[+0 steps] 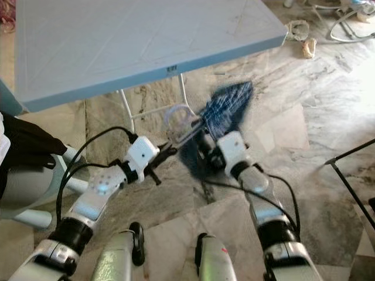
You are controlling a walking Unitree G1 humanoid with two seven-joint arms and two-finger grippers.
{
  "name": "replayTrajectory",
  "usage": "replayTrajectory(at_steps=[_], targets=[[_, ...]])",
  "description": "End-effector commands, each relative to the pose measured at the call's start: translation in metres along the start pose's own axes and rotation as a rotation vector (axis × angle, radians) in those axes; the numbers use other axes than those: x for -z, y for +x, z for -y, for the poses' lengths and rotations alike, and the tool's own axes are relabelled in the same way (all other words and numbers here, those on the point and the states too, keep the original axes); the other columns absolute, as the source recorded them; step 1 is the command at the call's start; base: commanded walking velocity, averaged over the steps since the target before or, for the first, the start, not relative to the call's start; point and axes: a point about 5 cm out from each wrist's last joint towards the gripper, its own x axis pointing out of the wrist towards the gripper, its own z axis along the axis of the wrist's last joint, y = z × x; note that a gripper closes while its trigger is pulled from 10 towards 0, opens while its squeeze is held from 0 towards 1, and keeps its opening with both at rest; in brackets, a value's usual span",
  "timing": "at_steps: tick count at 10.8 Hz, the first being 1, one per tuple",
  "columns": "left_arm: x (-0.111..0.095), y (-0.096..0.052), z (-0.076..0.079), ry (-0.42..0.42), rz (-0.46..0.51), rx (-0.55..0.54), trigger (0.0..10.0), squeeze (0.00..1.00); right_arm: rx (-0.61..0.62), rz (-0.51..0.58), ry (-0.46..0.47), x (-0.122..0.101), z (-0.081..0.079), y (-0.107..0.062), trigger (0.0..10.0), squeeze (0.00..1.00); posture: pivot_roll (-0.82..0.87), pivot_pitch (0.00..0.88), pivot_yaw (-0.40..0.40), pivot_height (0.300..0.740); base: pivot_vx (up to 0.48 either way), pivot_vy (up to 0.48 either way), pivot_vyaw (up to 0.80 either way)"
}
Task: Hang hanger
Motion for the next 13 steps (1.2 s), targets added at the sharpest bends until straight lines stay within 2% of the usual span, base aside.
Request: replayTrajectory(at_steps=[1, 2, 4, 6, 7, 13], targets=[[-0.006, 0.001, 0.008, 0.002, 0.024, 0.042, 0.0, 0.00, 0.088, -0.032, 0.034, 0.009, 0.007, -0.003, 3.3, 0.00, -0.04, 0.251, 0.005, 0.740, 0.000, 0.000, 0.00], [-0.011, -0.001, 0.012, -0.001, 0.034, 0.072, 0.0, 0.00, 0.141, -0.037, 0.089, 0.011, 0.013, -0.003, 0.0, 0.00, -0.04, 0.252, 0.003, 0.740, 0.000, 0.000, 0.00], [-0.016, -0.002, 0.018, 0.000, 0.049, 0.116, 0.0, 0.00, 0.197, -0.041, 0.107, 0.012, 0.021, -0.003, 0.0, 0.00, -0.04, 0.253, 0.000, 0.740, 0.000, 0.000, 0.00], [-0.028, 0.000, 0.026, 0.096, 0.057, 0.186, 0.0, 0.00, 0.278, -0.046, 0.163, 0.016, 0.032, -0.006, 0.0, 0.00, -0.04, 0.250, -0.003, 0.740, 0.000, 0.000, 0.00], [-0.036, 0.002, 0.029, 0.090, 0.083, 0.210, 0.0, 0.00, 0.309, -0.047, 0.193, 0.016, 0.035, -0.006, 0.0, 0.00, -0.04, 0.250, -0.003, 0.740, 0.000, 0.000, 0.00], [-0.030, -0.003, 0.029, 0.086, 0.049, 0.213, 0.0, 0.00, 0.412, 0.006, 0.259, 0.009, 0.050, -0.005, 0.0, 0.00, -0.03, 0.233, -0.007, 0.740, 0.000, 0.000, 0.00]])
